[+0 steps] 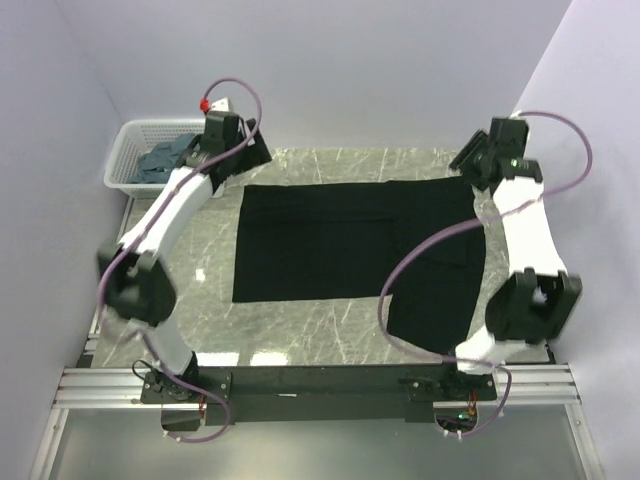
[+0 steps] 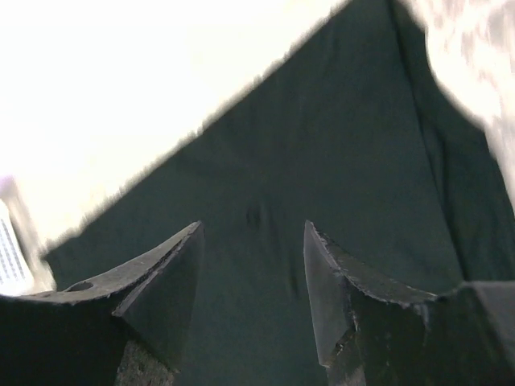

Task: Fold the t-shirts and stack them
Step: Fold the tshirt

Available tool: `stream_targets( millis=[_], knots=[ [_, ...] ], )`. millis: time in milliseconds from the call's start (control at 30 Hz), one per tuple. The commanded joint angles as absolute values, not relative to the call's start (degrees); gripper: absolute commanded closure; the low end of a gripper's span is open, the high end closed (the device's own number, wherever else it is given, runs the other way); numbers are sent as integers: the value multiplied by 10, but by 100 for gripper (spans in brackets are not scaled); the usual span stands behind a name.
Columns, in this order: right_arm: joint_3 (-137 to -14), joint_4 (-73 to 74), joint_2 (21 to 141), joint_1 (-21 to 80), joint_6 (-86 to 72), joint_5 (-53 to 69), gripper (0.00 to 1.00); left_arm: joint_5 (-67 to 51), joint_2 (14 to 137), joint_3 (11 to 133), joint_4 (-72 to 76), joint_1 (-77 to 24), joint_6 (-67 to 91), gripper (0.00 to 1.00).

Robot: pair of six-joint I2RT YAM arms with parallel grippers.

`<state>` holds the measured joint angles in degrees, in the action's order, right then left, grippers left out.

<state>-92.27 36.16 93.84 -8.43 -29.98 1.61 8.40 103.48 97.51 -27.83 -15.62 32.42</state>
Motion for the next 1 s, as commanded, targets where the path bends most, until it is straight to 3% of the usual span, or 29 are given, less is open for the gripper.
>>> stream_targets(
  millis=[0, 233, 400, 567, 733, 967],
  knots=[
    [-828, 436, 846, -57, -282, -44, 40, 140, 918, 884, -335, -179, 371, 1],
    [-613, 431, 651, -35, -273, -11, 41, 176, 708, 552, -423, -217, 440, 0],
    [-503, 438, 548, -37, -272, -14, 41, 144, 611, 399, -447, -234, 507, 1],
    [-460, 425, 516, -37, -280, 21, 40, 160, 649, 408, -427, -259, 530, 7],
    [-441, 408, 500, -35, -282, 26, 40, 154, 733, 409, -385, -260, 533, 23],
    [-412, 392, 497, -29, -284, 18, 40, 182, 784, 431, -360, -261, 528, 37]
  ],
)
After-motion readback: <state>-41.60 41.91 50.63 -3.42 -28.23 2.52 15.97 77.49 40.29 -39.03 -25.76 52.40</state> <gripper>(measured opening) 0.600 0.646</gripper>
